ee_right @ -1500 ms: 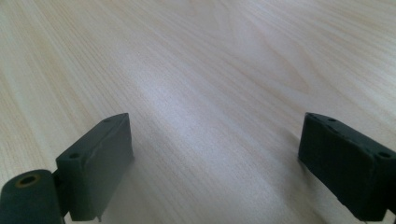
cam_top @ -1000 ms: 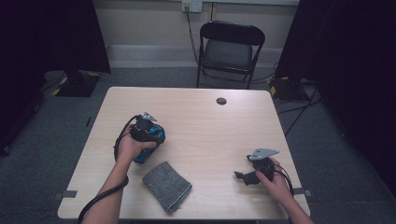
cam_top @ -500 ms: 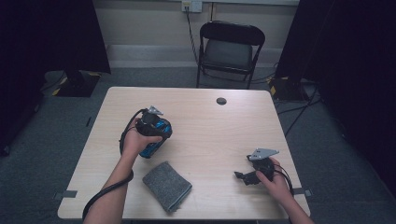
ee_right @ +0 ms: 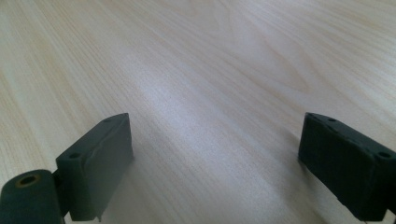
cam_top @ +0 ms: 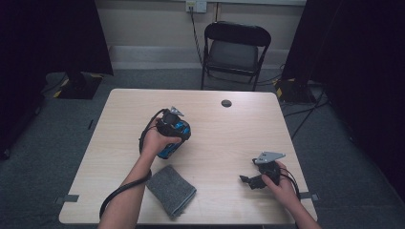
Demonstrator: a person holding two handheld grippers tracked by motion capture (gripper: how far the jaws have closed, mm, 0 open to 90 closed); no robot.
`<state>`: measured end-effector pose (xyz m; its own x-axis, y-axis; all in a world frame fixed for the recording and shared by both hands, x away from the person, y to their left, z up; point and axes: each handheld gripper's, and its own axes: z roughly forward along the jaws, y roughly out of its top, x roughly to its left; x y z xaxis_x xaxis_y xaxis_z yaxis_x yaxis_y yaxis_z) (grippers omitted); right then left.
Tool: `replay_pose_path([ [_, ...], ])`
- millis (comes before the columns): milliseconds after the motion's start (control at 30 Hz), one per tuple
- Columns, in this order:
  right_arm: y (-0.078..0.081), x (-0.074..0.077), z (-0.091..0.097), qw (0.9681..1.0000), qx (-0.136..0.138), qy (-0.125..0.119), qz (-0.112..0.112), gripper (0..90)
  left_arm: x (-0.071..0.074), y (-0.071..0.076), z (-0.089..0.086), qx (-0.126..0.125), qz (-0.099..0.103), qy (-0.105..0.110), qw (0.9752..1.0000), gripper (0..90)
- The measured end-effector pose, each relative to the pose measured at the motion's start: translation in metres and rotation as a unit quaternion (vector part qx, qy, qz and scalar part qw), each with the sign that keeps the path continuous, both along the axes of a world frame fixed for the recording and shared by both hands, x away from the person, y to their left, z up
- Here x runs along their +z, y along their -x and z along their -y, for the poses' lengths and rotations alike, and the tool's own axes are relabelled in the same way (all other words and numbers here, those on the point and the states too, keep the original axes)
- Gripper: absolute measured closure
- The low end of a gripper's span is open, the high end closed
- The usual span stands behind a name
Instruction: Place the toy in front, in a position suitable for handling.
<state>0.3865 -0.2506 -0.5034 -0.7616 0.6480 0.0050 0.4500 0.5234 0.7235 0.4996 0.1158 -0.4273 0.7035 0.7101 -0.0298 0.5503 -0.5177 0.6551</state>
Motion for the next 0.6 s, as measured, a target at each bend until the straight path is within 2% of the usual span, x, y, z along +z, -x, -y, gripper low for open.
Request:
replay_pose_path([
  [133, 0.0, 0.0, 0.0, 1.0, 0.0, 0.0, 0.0, 9.3, -0.004, -0.004, 0.009, -0.002, -0.003, -0.005, 1.0, 25.5],
  [367, 0.0, 0.0, 0.0, 1.0, 0.0, 0.0, 0.0, 9.2, -0.019, -0.012, 0.029, -0.002, -0.012, -0.009, 0.9999, 25.5],
  [600, 0.0, 0.0, 0.0, 1.0, 0.001, 0.0, 0.0, 9.3, -0.029, -0.016, 0.045, -0.013, -0.02, -0.016, 0.9996, 25.5],
])
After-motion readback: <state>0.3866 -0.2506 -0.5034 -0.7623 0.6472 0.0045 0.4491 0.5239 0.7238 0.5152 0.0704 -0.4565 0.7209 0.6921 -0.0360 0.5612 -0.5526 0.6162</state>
